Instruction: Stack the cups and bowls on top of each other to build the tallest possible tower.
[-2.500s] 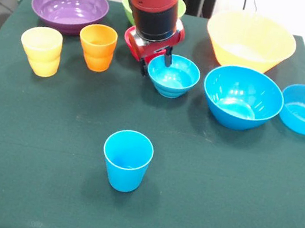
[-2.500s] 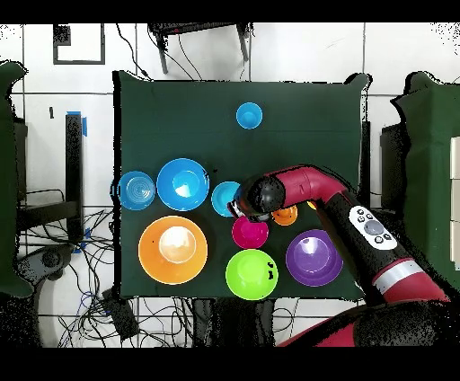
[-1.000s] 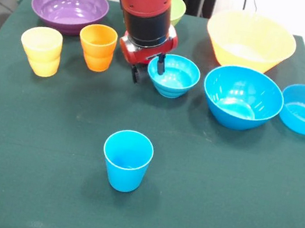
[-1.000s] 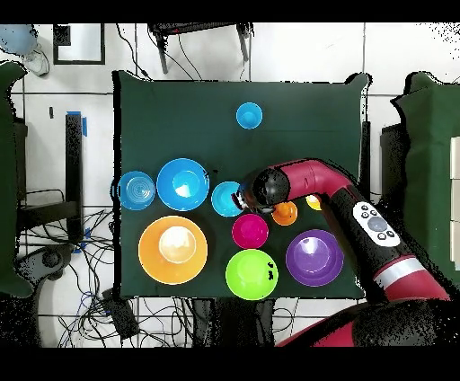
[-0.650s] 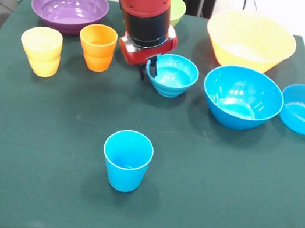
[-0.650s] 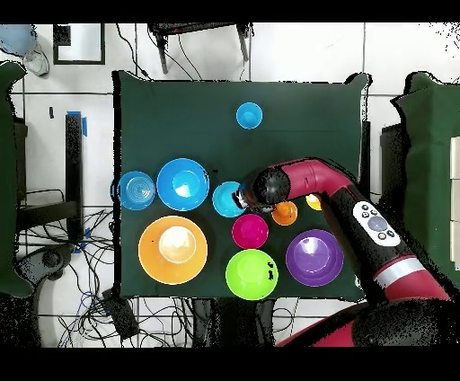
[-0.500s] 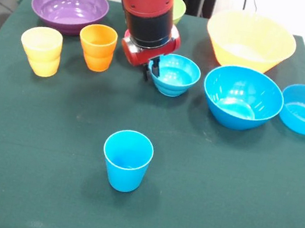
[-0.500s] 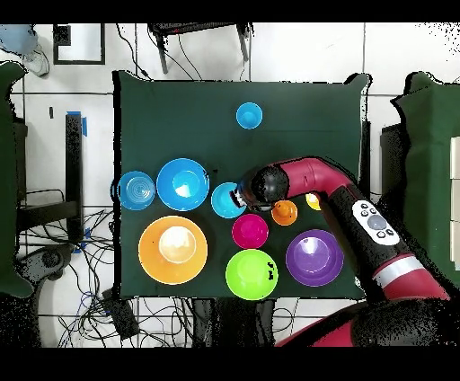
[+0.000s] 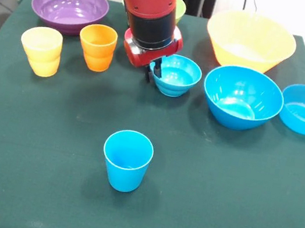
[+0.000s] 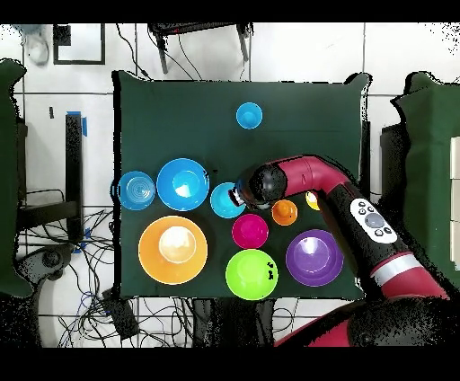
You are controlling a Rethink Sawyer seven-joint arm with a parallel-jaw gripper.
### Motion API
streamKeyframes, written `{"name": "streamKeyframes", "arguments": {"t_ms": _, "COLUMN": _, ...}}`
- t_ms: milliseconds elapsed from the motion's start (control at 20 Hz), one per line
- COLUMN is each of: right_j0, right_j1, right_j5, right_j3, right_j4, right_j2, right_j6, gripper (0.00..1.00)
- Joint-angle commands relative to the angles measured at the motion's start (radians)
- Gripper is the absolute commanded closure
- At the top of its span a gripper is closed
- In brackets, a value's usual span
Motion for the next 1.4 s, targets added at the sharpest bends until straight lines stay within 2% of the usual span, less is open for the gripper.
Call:
{"name": "streamKeyframes", "arguments": {"t_ms": 50, "right_j0": 0.049, "right_j1": 0.001, "right_j5": -0.036, "right_j3": -0.065, "right_j4": -0.025, "right_j2": 0.001, "right_j6": -0.132, "gripper": 1.0}}
{"name": "streamKeyframes", "arguments": {"t_ms": 250, "right_j0": 0.05, "right_j1": -0.049, "right_j5": 0.023, "right_j3": -0.064, "right_j4": 0.047, "right_j2": 0.04, "right_j6": -0.135, "gripper": 1.0}}
{"name": "streamKeyframes", "arguments": {"t_ms": 450, "right_j0": 0.084, "right_j1": -0.056, "right_j5": 0.146, "right_j3": -0.146, "right_j4": 0.12, "right_j2": 0.057, "right_j6": -0.188, "gripper": 1.0}}
{"name": "streamKeyframes", "arguments": {"t_ms": 1000, "right_j0": 0.14, "right_j1": -0.018, "right_j5": 0.395, "right_j3": -0.38, "right_j4": 0.195, "right_j2": 0.056, "right_j6": -0.306, "gripper": 1.0}}
{"name": "streamKeyframes", "arguments": {"t_ms": 1200, "right_j0": 0.168, "right_j1": 0.036, "right_j5": 0.511, "right_j3": -0.536, "right_j4": 0.192, "right_j2": 0.054, "right_j6": -0.364, "gripper": 1.0}}
{"name": "streamKeyframes", "arguments": {"t_ms": 1400, "right_j0": 0.225, "right_j1": 0.116, "right_j5": 0.692, "right_j3": -0.818, "right_j4": 0.12, "right_j2": 0.067, "right_j6": -0.472, "gripper": 1.0}}
